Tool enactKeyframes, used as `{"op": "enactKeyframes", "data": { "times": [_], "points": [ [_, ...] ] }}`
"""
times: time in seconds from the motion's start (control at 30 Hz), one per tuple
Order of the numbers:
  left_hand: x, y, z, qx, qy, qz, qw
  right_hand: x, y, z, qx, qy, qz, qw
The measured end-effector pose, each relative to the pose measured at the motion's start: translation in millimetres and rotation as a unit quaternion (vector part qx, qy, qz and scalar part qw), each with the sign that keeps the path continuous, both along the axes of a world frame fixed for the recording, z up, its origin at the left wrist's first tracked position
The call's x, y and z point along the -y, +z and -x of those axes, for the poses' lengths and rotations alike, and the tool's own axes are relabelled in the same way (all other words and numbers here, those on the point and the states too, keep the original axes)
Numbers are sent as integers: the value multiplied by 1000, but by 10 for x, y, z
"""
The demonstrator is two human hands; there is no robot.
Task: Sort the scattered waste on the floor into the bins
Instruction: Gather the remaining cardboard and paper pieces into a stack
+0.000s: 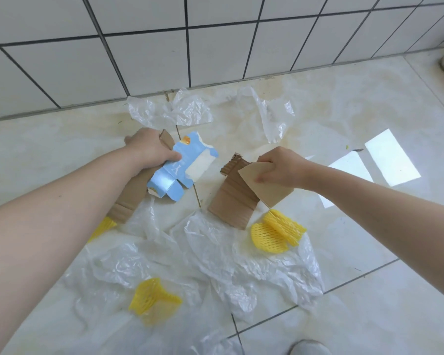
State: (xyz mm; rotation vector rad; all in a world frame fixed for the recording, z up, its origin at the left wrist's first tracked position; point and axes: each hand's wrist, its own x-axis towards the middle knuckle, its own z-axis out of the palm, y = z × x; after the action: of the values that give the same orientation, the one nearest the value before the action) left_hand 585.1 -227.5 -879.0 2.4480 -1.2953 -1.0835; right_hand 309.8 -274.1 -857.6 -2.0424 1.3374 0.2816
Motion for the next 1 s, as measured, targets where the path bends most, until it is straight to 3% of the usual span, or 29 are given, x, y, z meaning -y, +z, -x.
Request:
{"op": "enactKeyframes", "data": {
  "times": [0.27, 0.53, 0.77, 1.0],
  "points": [
    [-192, -91, 266, 121, 11, -66, 990, -95, -9, -64, 23, -14, 19, 999],
    [-164, -76, -13, -61, 143, -25, 988, -77, 133, -191, 75, -72, 2, 995],
    [-376, 413, -248, -243, 229, 68, 940, -143, 514, -332, 136, -122, 14, 983],
    [-1112, 1180, -781, -248, 274, 136, 919, -512, 821, -680, 245, -146, -31, 958]
  ]
}}
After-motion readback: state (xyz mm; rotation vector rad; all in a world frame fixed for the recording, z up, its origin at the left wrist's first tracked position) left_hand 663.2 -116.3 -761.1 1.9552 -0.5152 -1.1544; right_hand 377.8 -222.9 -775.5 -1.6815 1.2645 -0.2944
